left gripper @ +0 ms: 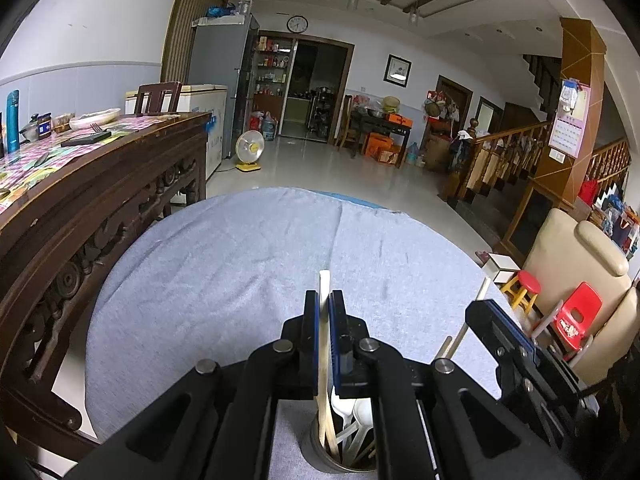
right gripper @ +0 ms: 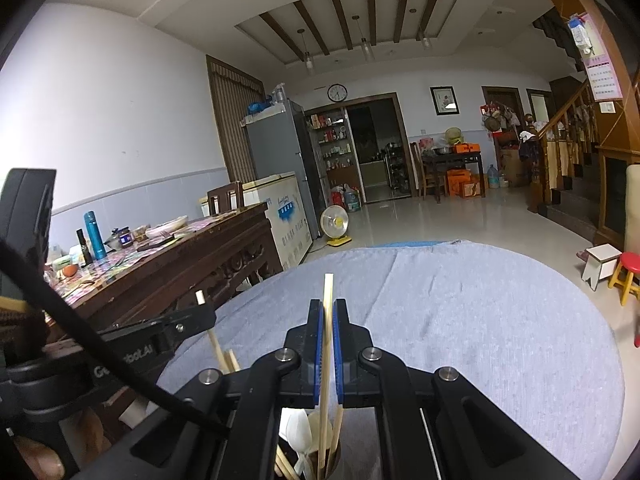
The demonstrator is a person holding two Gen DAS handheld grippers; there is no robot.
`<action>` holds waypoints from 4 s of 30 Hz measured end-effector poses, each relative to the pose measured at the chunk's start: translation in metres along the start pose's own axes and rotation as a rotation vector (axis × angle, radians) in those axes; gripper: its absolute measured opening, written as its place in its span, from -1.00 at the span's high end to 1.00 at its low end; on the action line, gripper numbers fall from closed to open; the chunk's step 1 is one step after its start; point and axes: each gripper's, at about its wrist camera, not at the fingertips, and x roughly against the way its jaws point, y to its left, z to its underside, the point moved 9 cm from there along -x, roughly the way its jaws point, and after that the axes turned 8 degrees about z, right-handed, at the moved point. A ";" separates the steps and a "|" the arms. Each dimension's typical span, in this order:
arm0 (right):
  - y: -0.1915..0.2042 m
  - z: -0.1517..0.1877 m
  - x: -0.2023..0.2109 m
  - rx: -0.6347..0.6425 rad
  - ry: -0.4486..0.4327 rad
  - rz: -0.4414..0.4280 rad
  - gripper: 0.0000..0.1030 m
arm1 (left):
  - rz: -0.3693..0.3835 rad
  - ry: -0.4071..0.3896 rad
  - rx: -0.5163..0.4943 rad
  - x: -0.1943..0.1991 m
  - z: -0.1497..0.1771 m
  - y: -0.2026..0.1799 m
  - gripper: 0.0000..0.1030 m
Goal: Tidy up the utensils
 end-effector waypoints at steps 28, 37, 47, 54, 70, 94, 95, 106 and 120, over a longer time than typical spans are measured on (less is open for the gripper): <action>0.000 0.028 0.004 0.023 0.034 0.006 0.90 | -0.011 0.042 -0.005 -0.011 0.017 0.001 0.91; 0.005 0.040 0.003 0.025 0.053 0.006 0.90 | -0.012 0.050 -0.005 -0.014 0.022 0.004 0.91; 0.003 0.051 0.002 0.019 0.069 0.007 0.90 | -0.019 0.073 -0.002 -0.020 0.031 0.007 0.91; 0.004 0.053 0.000 0.020 0.077 0.001 0.90 | -0.024 0.083 0.000 -0.021 0.031 0.008 0.91; 0.003 0.059 0.002 0.029 0.086 0.010 0.88 | -0.015 0.093 0.018 -0.019 0.036 0.011 0.90; -0.007 0.022 0.063 0.059 -0.036 0.073 -0.76 | -0.143 0.067 0.144 0.018 0.027 0.058 -0.38; -0.008 0.022 0.068 0.063 -0.041 0.078 -0.79 | -0.147 0.065 0.144 0.020 0.027 0.058 -0.38; -0.015 0.030 0.085 0.091 -0.038 0.142 -1.00 | -0.183 0.061 0.121 0.036 0.033 0.063 -0.41; -0.033 0.076 0.080 0.087 0.157 0.154 -1.00 | -0.249 0.051 0.025 0.050 0.049 0.066 -0.97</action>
